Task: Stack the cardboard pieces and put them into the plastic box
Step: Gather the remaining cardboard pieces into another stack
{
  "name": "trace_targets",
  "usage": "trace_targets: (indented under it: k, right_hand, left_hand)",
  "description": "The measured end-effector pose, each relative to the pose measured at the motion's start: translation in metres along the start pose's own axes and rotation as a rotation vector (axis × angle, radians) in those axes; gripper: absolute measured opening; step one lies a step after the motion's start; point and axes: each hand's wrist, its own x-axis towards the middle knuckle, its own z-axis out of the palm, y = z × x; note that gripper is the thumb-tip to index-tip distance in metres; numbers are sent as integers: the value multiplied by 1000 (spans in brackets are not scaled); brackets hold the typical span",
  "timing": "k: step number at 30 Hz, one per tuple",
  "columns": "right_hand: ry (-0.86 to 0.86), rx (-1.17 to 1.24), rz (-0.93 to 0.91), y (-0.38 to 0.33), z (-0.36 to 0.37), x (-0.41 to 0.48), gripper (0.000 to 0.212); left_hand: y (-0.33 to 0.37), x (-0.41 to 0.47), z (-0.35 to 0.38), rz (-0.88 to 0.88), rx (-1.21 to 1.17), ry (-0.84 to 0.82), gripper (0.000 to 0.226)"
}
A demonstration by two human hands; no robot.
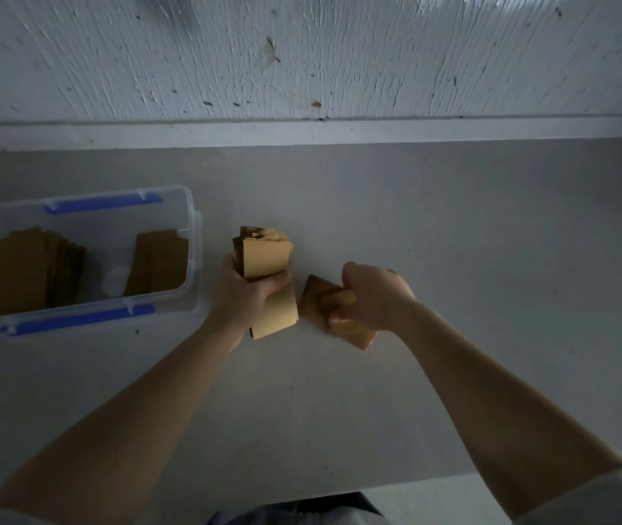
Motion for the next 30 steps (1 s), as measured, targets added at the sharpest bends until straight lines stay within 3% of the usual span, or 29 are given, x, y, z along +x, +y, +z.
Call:
trace_targets:
  k: [3,7,10,15,18,20,24,27,30]
  right_hand:
    - [115,410,133,9,-6,-1,40]
    - [228,976,131,-1,-2,1,25]
    - [229,1162,84,-19,10,7,20]
    - [176,1277,46,-26,15,22,21]
    - [110,1345,-45,-20,20,29,13]
    - [97,1355,-140,-20,22,31,27]
    - [198,1231,-244,-23,22,38,62]
    - [285,1129,-238,-21,29,43,94]
    - [290,1084,-240,-17,35,46,105]
  left_hand:
    - [0,4,-2,31,-38,69,53]
    - [-6,8,3,32,-86,99,61]
    - [-6,6,17,59,-130,44,72]
    - [-2,5,33,90,-243,-68,76]
    - [-1,11,33,191,-166,-116,101]
    - [1,16,35,259,-128,-132,100]
    - [1,25,45,403,-88,-153,77]
    - [-4,33,46,450,-108,-211,85]
    - [-9,36,44,392,-133,-273,98]
